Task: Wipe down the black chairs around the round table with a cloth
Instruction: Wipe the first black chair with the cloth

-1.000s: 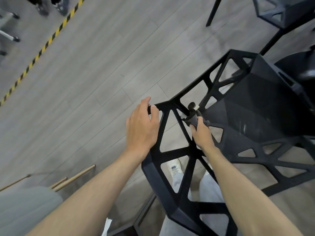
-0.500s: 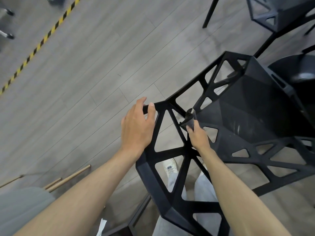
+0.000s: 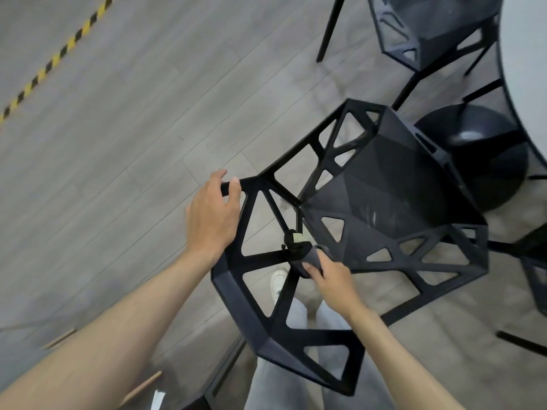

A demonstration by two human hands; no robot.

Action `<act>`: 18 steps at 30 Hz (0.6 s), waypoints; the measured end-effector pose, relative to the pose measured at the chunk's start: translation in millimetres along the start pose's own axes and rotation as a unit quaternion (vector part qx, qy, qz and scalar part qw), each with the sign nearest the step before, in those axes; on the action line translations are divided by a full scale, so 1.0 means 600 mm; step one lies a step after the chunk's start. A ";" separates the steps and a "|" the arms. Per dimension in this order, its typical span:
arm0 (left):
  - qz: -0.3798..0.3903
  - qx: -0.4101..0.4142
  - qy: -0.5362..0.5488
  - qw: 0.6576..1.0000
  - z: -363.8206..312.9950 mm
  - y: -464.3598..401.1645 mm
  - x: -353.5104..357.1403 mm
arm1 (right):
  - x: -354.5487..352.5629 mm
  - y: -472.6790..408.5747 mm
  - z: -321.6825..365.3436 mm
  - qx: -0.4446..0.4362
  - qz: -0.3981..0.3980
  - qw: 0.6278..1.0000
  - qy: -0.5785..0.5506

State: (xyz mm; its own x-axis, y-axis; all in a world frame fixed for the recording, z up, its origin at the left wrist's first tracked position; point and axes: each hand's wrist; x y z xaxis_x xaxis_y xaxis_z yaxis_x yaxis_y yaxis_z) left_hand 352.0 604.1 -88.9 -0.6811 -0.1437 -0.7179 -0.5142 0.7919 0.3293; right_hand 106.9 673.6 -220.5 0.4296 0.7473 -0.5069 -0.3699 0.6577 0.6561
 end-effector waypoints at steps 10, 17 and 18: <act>0.001 -0.007 -0.008 1.000 0.003 -0.003 -0.001 | 0.044 -0.112 0.032 0.084 -0.060 0.992 -0.074; 0.009 0.002 -0.011 1.000 -0.008 0.003 -0.003 | 0.026 -0.019 -0.076 0.028 0.022 0.997 0.069; 0.010 0.003 -0.013 1.000 -0.008 0.002 -0.003 | 0.021 -0.020 -0.108 0.047 0.035 0.993 0.105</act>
State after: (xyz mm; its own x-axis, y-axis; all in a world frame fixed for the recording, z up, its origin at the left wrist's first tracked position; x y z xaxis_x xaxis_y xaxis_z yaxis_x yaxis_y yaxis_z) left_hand 350.1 602.5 -84.4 -0.6770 -0.1118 -0.7275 -0.4972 0.7983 0.3399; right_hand 63.5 681.3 -270.9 0.2197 0.8011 -0.5568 -0.3112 0.5985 0.7382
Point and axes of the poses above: each hand's wrist, its own y-axis away from the middle knuckle, its own x-axis out of the palm, z = x × y, and after that the axes turned 15 degrees about y, right-handed
